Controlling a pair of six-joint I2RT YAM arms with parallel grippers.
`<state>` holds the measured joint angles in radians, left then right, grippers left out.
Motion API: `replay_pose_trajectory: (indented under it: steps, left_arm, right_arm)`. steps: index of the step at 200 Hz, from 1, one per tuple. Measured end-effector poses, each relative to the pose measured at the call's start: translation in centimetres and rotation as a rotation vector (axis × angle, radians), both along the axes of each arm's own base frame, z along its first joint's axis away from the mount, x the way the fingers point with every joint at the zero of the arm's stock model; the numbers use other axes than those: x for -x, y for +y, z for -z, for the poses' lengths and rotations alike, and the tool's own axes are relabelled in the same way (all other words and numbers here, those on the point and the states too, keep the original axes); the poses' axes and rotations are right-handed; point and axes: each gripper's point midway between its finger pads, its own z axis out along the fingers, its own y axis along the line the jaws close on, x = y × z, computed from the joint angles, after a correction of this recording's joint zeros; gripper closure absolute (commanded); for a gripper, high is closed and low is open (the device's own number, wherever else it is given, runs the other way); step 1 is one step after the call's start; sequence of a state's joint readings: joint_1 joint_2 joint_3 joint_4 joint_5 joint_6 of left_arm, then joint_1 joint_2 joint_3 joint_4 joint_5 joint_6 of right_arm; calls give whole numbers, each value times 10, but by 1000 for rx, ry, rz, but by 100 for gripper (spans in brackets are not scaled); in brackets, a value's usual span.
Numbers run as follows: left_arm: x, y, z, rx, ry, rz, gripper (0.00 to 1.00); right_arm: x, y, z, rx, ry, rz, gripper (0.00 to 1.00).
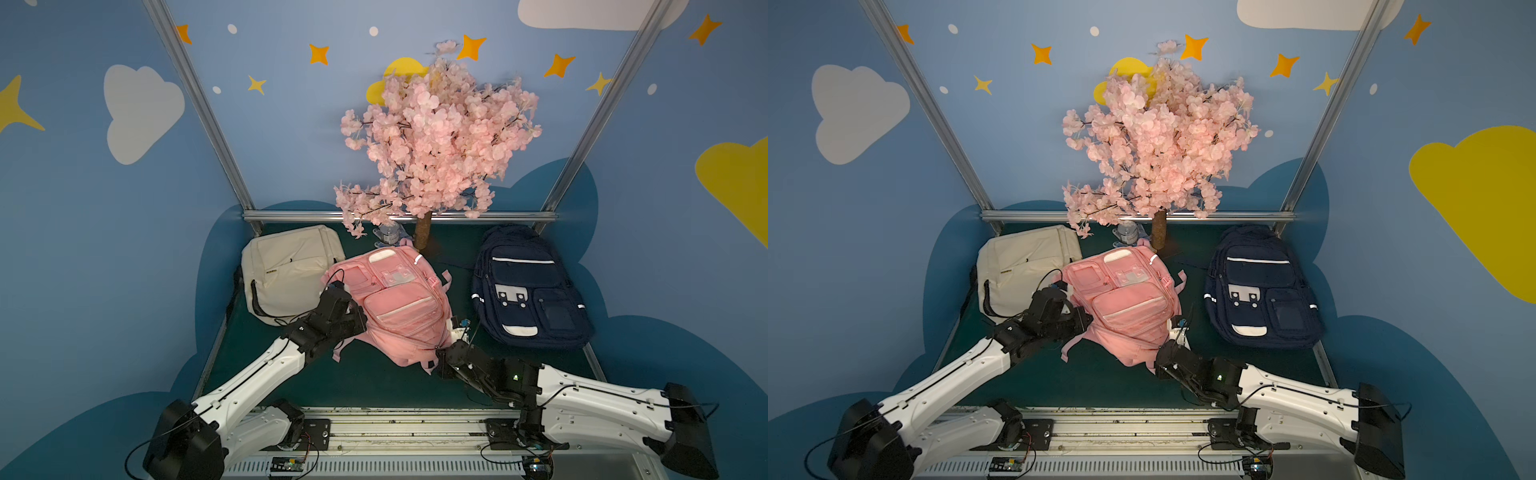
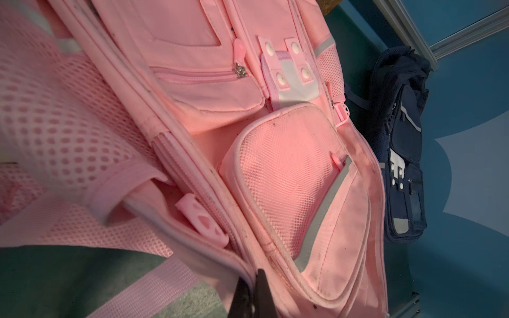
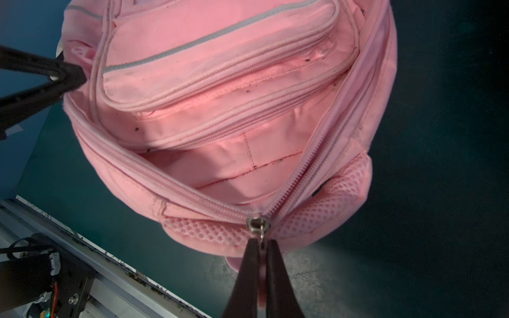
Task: Zip up the backpack
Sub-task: Zip the zipper on the backpack.
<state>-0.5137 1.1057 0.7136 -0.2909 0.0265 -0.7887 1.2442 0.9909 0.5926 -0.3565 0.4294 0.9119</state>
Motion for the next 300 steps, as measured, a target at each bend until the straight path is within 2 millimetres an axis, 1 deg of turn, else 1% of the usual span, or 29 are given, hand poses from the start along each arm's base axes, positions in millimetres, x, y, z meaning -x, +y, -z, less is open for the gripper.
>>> replay_pose_trajectory:
  steps: [8, 21, 37, 47, 58, 72, 84, 102, 118, 136, 152, 167, 175, 203, 218, 231, 248, 253, 277, 290, 300]
  left_arm:
    - [-4, 5, 1, -1, 5, -14, 89]
    - [-10, 18, 4, -12, 4, -55, 83]
    - [-17, 36, 1, -17, -33, -120, 71]
    - [-17, 46, -1, -20, -60, -148, 63]
    - [-12, 54, -2, -17, -74, -172, 55]
    - [2, 61, 2, -14, -75, -187, 49]
    - [17, 67, 8, -2, -65, -202, 46]
    - [45, 74, 19, 44, -48, -221, 43]
    - [67, 72, 32, 101, -22, -221, 42]
    - [87, 64, 46, 168, 22, -209, 41]
    - [100, 59, 55, 191, 64, -199, 37]
    - [108, 56, 61, 181, 103, -192, 37]
    - [111, 55, 64, 167, 123, -191, 38]
    - [114, 52, 81, 128, 201, -200, 47]
    - [114, 49, 87, 114, 222, -196, 58]
    - [112, 47, 88, 110, 220, -192, 67]
    - [108, 47, 87, 99, 206, -197, 86]
    - [107, 48, 86, 93, 200, -200, 89]
    - [103, 51, 76, 74, 166, -193, 96]
    - [103, 54, 71, 73, 149, -190, 97]
    - [102, 57, 69, 69, 140, -195, 97]
  right_arm:
    - [2, 7, 2, 7, -1, -14, 100]
    - [5, 21, 7, 15, 8, -41, 100]
    - [12, 39, 21, 36, 39, -83, 100]
    - [18, 51, 31, 57, 70, -118, 100]
    - [23, 67, 37, 69, 97, -153, 100]
    - [27, 91, 37, 69, 126, -204, 100]
    - [29, 111, 32, 55, 140, -246, 100]
    - [35, 132, 27, 31, 153, -300, 100]
    - [40, 139, 28, 21, 164, -332, 100]
    - [43, 141, 30, 20, 175, -352, 100]
    - [44, 143, 33, 23, 178, -363, 100]
    - [45, 144, 34, 25, 180, -369, 100]
    - [45, 146, 35, 24, 179, -372, 100]
    - [48, 147, 35, 24, 180, -380, 100]
    - [49, 148, 34, 23, 178, -384, 100]
    - [50, 148, 34, 27, 178, -385, 100]
    - [49, 144, 36, 44, 180, -375, 100]
    - [48, 141, 36, 53, 182, -370, 100]
    - [44, 122, 31, 86, 175, -332, 100]
    - [39, 106, 26, 95, 166, -294, 100]
    - [33, 89, 26, 107, 166, -257, 100]
